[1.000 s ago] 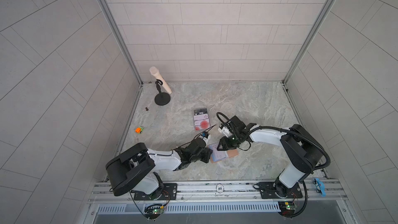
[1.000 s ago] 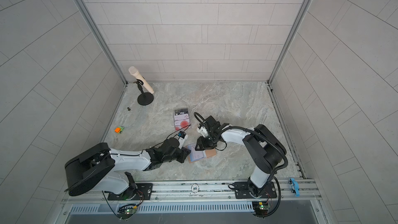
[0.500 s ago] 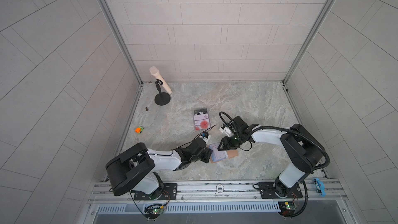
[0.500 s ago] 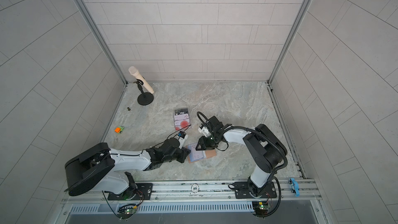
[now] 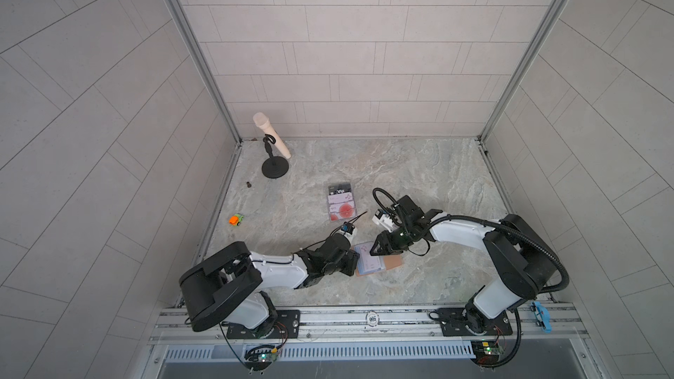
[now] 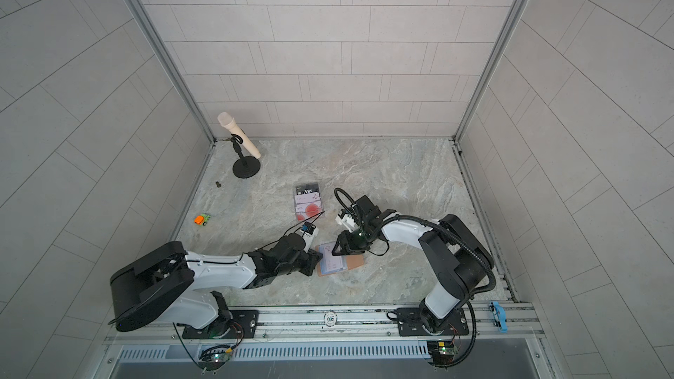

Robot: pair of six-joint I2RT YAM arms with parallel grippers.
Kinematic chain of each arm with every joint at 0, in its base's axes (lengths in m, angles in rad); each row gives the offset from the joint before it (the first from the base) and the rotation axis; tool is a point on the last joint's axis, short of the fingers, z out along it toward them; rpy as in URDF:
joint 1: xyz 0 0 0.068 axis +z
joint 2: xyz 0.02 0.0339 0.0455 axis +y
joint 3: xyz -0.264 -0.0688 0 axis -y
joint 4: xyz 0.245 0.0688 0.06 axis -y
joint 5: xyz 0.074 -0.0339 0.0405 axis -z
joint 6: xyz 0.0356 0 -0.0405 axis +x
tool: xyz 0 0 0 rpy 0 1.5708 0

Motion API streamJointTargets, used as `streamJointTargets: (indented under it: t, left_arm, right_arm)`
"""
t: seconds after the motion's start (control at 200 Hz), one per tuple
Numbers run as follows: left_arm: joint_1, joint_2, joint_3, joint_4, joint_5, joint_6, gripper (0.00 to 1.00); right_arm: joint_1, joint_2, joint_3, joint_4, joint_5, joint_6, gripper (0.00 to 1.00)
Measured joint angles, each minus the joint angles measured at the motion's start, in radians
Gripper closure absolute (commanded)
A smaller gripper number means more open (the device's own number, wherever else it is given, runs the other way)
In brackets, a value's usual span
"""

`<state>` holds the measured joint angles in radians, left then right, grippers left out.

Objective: Take the credit cards out of the card holder
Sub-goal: Take out the credit card from the card slot.

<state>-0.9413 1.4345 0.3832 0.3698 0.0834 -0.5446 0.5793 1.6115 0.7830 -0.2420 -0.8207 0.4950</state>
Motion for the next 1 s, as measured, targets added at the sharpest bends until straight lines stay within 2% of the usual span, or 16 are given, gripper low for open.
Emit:
streamJointTargets:
  t: [0.506,1.001]
  left_arm:
    - [0.0,0.0,0.002,-0.004,0.0,-0.002,0.8]
    - [0.0,0.003,0.002,0.0,-0.004,-0.017,0.8]
  right_arm:
    - [-0.008,0.07,-0.036,0.143,-0.059,0.093,0.7]
    - [-0.033,0.124,-0.065,0.307,-0.145,0.184,0.71]
